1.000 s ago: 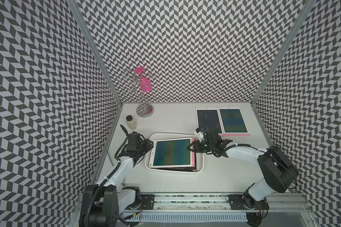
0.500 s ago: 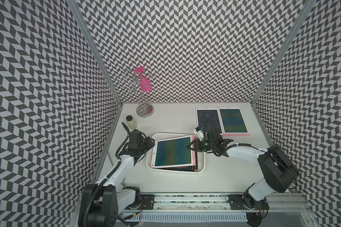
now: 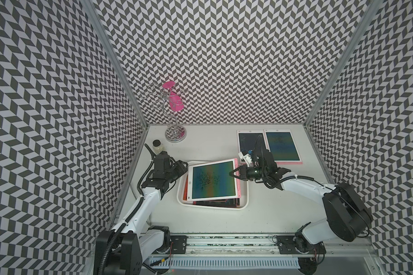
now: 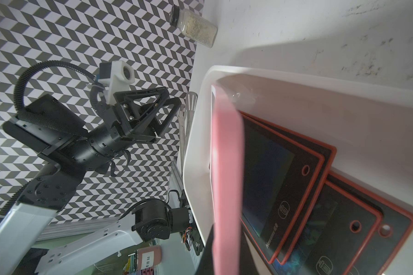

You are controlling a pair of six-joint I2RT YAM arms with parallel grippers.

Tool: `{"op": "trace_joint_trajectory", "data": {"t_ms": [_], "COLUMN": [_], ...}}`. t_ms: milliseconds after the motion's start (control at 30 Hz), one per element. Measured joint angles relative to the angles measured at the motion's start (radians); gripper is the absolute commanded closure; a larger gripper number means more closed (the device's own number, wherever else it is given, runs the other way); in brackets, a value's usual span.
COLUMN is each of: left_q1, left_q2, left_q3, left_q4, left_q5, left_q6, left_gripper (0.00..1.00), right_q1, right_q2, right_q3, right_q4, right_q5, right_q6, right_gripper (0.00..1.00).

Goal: Take out the writing tablet from the storage box
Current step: Pick up the writing tablet from the storage box.

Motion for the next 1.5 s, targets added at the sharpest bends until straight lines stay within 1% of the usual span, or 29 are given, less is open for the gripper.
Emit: {"op": "trace_joint_trajectory", "data": {"t_ms": [33,100,267,500,833,967,1200,1500], "left_q1": [0.000,0.002,0.002,0.002,0.006,0.006,0.006,0.007], "left_q2": [-0.005,-0.014,-0.043,-0.079,-0.093,-0.097,-0.145,-0.183], "left_q3": [0.003,0.003,0.005,0.054,0.050,0.041,-0.011,-0.076], "left_q4": [0.002,0.005,0.014,0.038,0.084,0.090,0.109,0.142], "left_q5": [0.003,0.011,0.031,0.081,0.145,0.153,0.162,0.186], "left_q6": [-0.004,-0.011,-0.022,-0.017,-0.039,-0.039,-0.048,-0.073], "left_gripper": [0.55,0.55,0.51,0.45,0.44,0.44,0.43,0.42], "right_q1": [-0.008,-0.024,-0.081,-0.141,-0.194,-0.207,-0.243,-0.253], "right_q2": [-0.011,-0.029,-0.065,-0.110,-0.174,-0.193,-0.220,-0.210], "right_q3": [-0.003,-0.006,-0.016,-0.021,-0.020,-0.020,-0.022,-0.039], "right_q4": [-0.002,-0.003,0.001,0.001,0.025,0.047,0.104,0.167], "right_q5": [-0.005,-0.016,-0.071,-0.139,-0.216,-0.225,-0.221,-0.203], "right_q6": [0.000,0.003,0.016,0.042,0.120,0.149,0.203,0.265], "right_gripper": [0.96,0.97,0.97,0.97,0.98,0.99,0.99,1.00]}}
